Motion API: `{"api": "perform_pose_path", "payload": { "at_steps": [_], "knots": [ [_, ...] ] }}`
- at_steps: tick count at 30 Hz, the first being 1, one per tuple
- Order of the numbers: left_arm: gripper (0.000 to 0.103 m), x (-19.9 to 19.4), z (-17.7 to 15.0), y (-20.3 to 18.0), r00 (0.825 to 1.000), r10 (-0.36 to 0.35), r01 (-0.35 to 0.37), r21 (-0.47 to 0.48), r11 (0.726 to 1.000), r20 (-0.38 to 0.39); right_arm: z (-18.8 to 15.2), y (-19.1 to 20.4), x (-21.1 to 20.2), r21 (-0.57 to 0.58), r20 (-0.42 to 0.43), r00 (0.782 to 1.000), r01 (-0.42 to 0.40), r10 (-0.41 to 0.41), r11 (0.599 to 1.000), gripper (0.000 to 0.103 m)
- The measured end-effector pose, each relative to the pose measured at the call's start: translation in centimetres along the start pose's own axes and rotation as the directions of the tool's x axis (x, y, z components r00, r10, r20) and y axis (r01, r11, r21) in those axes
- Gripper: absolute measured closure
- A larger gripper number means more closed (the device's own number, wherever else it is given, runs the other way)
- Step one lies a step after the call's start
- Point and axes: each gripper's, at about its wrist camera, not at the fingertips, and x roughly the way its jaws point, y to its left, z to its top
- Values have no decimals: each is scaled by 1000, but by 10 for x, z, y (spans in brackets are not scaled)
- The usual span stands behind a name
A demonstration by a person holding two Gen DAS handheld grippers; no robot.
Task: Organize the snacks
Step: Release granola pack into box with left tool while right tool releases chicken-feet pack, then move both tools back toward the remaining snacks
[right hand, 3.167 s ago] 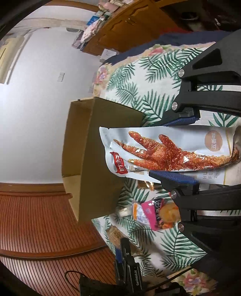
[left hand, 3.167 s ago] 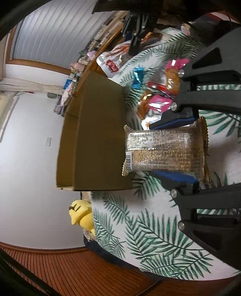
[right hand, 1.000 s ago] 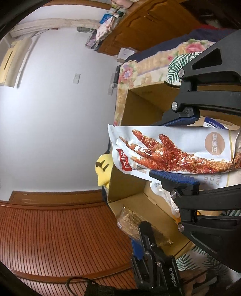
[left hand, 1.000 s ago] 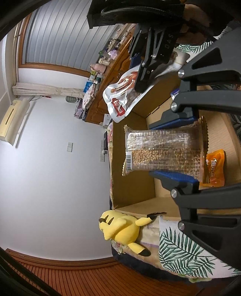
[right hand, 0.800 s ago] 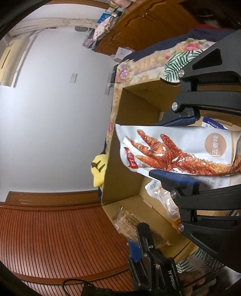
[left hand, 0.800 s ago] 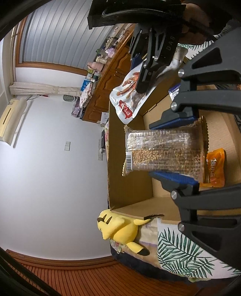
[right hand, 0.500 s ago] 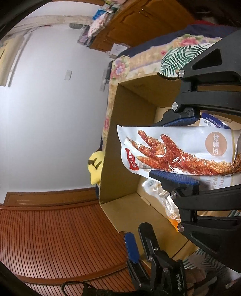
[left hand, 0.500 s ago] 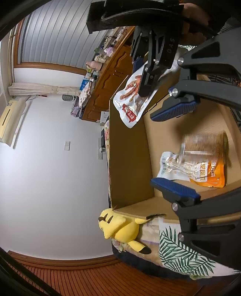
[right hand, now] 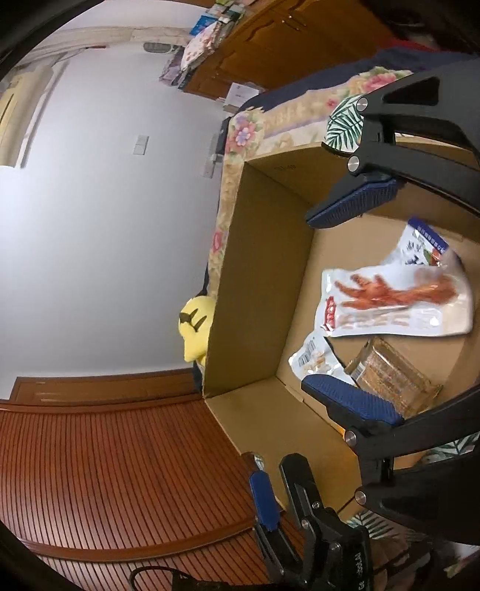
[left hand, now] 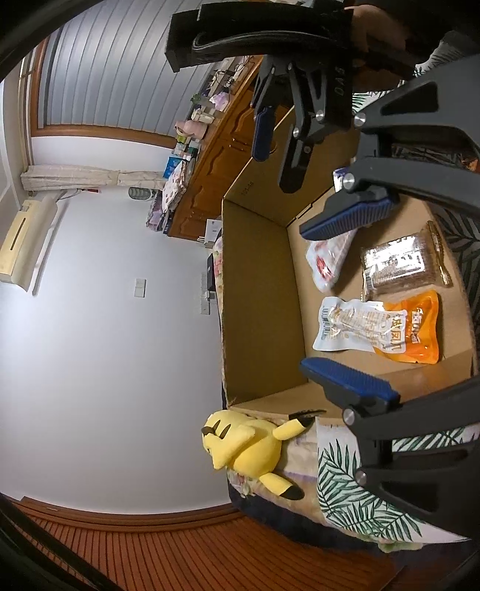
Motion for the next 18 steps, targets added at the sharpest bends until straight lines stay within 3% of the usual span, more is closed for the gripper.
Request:
{"api": "perform_pose_path", "payload": {
  "at_steps": [9, 12, 18],
  "knots": [
    [35, -29, -7, -10, 1000, -4, 3, 28, 1000, 15, -16, 6, -50, 6, 38, 999, -19, 19, 1000, 20],
    [27, -45, -10, -12, 1000, -9, 9, 22, 1000, 24, -24, 12, -79, 5, 56, 998, -23, 23, 1000, 20],
    [23, -76, -29, -15, 1000, -2, 2, 6, 1000, 22, -43, 26, -131, 18, 75, 996, -43, 42, 999, 20]
  ]
}}
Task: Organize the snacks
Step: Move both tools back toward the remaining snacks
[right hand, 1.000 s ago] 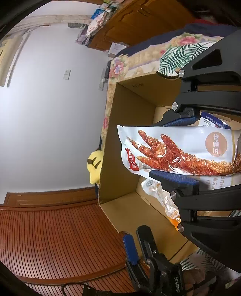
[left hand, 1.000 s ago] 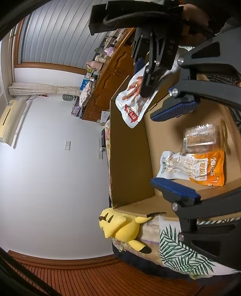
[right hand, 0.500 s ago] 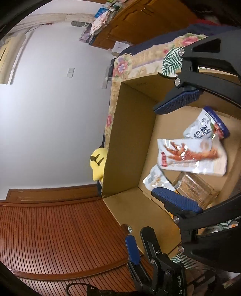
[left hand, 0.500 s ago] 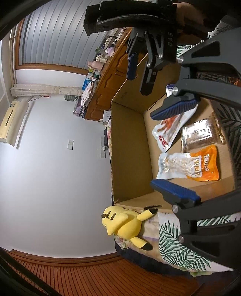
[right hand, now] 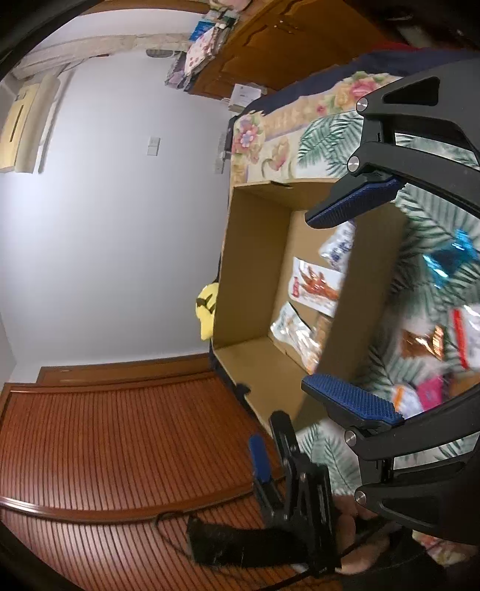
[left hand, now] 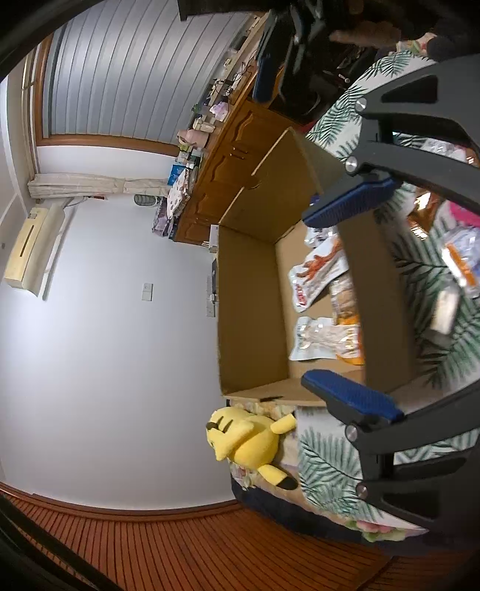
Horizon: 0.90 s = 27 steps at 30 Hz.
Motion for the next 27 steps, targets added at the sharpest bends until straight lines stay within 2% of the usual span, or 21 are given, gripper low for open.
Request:
{"api": "perform_pose_path", "payload": {
  "at_steps": [7, 15, 22, 27],
  "knots": [
    [22, -28, -37, -2, 999, 12, -13, -20, 1000, -35, -29, 20, -29, 4, -16, 1000, -18, 18, 1000, 20],
    [22, -41, -80, -12, 996, 39, -37, 22, 999, -77, -75, 43, -25, 6, -82, 995, -54, 54, 999, 21],
    [22, -41, -102, -14, 993, 38, -36, 18, 999, -115, -113, 55, 8, 4, -180, 981, -77, 77, 997, 33],
    [22, -40, -109, -11, 991, 32, -32, 2, 999, -127, -128, 66, 27, -17, -254, 961, -117, 109, 993, 43]
  ]
}}
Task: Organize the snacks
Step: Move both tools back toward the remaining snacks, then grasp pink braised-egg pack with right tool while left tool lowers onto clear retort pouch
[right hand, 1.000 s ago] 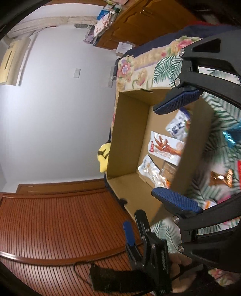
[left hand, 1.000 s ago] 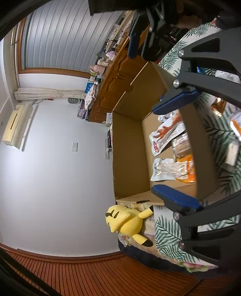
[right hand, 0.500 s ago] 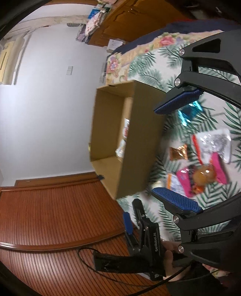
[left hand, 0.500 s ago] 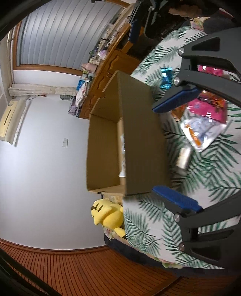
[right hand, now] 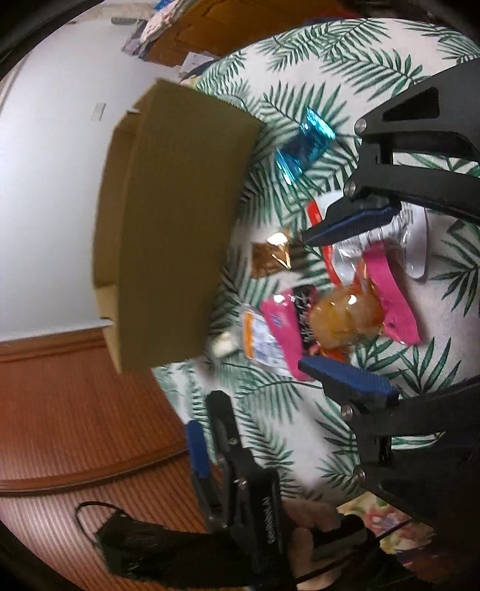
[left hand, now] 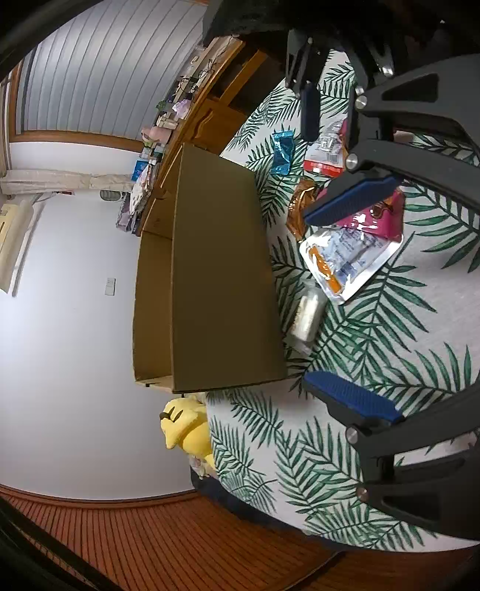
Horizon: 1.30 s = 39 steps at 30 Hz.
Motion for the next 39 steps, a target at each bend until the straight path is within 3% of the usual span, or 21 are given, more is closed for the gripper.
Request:
{"api": "perform_pose_path", "payload": {
  "at_steps": [10, 21, 24, 29, 34, 39],
  "knots": [
    [22, 12, -14, 8, 999, 16, -17, -18, 1000, -33, -7, 9, 22, -51, -91, 996, -30, 26, 998, 44],
    [22, 24, -21, 7, 999, 27, -27, 2, 1000, -47, -12, 13, 29, -80, -120, 992, -54, 44, 995, 44],
    [22, 24, -21, 7, 999, 21, -21, 1, 1000, -44, -13, 14, 28, -82, -118, 992, -47, 37, 995, 45],
    [22, 25, -22, 10, 999, 12, -13, -12, 1000, -48, -13, 12, 27, -75, -104, 994, -38, 30, 996, 62],
    [22, 25, -22, 10, 999, 15, -16, -16, 1000, -50, -16, 14, 22, -86, -66, 998, -9, 4, 996, 64],
    [22, 27, -21, 8, 998, 20, -21, -16, 1000, -65, -17, 4, 2, -18, 13, 1000, -2, 3, 1000, 65]
  ]
}}
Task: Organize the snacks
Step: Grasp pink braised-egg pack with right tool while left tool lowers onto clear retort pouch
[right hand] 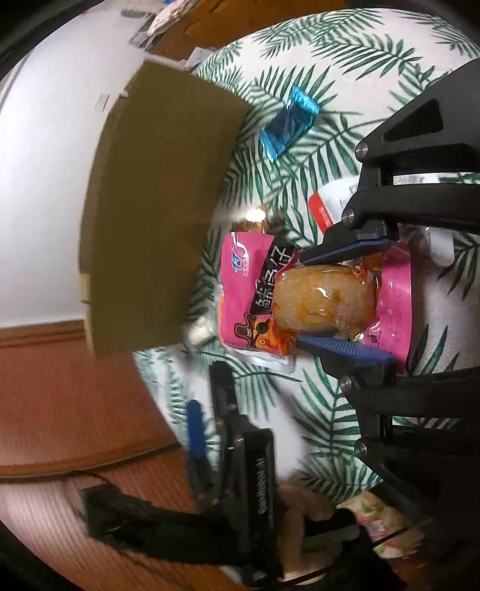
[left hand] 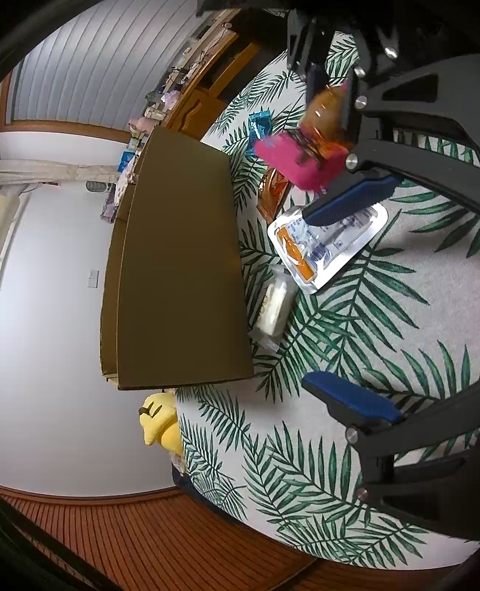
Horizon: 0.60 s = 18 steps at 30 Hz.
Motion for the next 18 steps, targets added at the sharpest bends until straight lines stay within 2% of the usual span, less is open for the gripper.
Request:
{"api": "perform_pose_path", "payload": {
  "at_steps": [5, 9, 12, 14, 18],
  "knots": [
    [22, 3, 6, -13, 999, -41, 41, -18, 999, -30, -2, -10, -19, 50, 61, 998, 18, -21, 999, 65],
    [22, 10, 9, -31, 997, -44, 44, -9, 999, -62, -8, -18, -33, 87, 100, 994, 36, -45, 996, 64],
    [22, 17, 13, -43, 996, -25, 25, 6, 1000, -85, -12, -23, -42, 95, 110, 992, 55, -65, 994, 64],
    [22, 28, 17, -50, 993, 21, -18, 21, 1000, -116, -16, -26, -47, 98, 115, 991, 64, -75, 993, 64],
    [22, 43, 20, -59, 987, 58, -51, 53, 997, -149, -19, -33, -50, 119, 120, 989, 74, -88, 990, 64]
  ]
}}
